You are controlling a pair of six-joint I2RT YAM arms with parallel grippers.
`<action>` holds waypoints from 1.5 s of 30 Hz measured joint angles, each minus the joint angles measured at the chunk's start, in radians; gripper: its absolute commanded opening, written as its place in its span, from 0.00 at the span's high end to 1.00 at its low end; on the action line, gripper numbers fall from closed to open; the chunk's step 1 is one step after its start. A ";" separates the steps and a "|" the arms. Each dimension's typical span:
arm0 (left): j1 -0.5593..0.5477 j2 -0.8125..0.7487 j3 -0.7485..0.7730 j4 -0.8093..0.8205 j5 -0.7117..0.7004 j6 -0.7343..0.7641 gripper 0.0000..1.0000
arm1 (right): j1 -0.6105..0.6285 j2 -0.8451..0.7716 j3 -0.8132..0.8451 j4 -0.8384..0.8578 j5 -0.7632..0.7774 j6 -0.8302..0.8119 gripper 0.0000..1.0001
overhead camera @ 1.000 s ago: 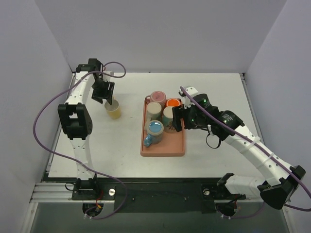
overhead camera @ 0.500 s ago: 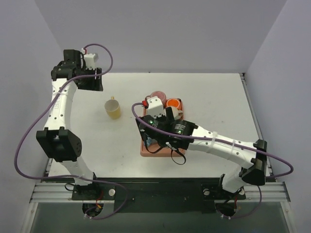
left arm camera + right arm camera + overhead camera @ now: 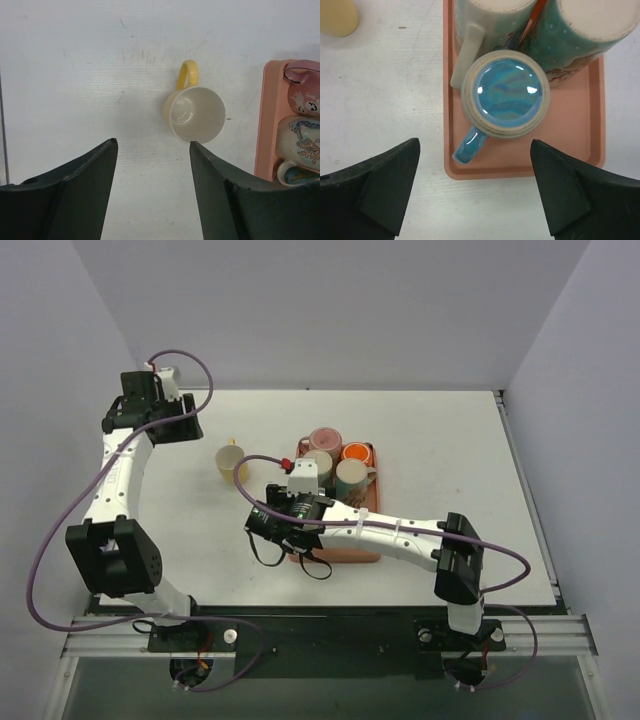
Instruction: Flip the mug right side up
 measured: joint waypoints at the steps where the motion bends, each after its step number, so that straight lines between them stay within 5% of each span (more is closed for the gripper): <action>1: 0.000 -0.009 -0.003 0.011 0.000 -0.003 0.30 | 0.003 0.017 0.007 -0.005 0.000 0.029 0.25; 3: 0.000 -0.028 -0.005 0.035 0.001 -0.008 0.30 | 0.013 0.046 0.028 -0.012 -0.003 0.078 0.44; 6: 0.000 -0.052 -0.008 0.073 0.011 -0.013 0.30 | 0.027 0.079 0.048 -0.022 -0.006 0.167 0.44; 11: 0.000 -0.072 -0.032 0.115 0.039 -0.016 0.30 | 0.048 0.119 0.053 -0.053 -0.006 0.290 0.26; 27: 0.000 -0.117 -0.119 0.153 0.096 -0.014 0.30 | 0.014 0.270 0.117 -0.109 0.045 0.426 0.36; 33: 0.000 -0.140 -0.143 0.165 0.122 -0.015 0.30 | -0.003 0.290 0.111 -0.129 0.055 0.441 0.52; 37: 0.000 -0.141 -0.150 0.174 0.149 -0.016 0.30 | -0.003 0.289 0.060 -0.137 0.067 0.452 1.00; 45: 0.001 -0.147 -0.166 0.180 0.183 -0.014 0.30 | 0.005 0.244 0.011 -0.145 0.064 0.399 1.00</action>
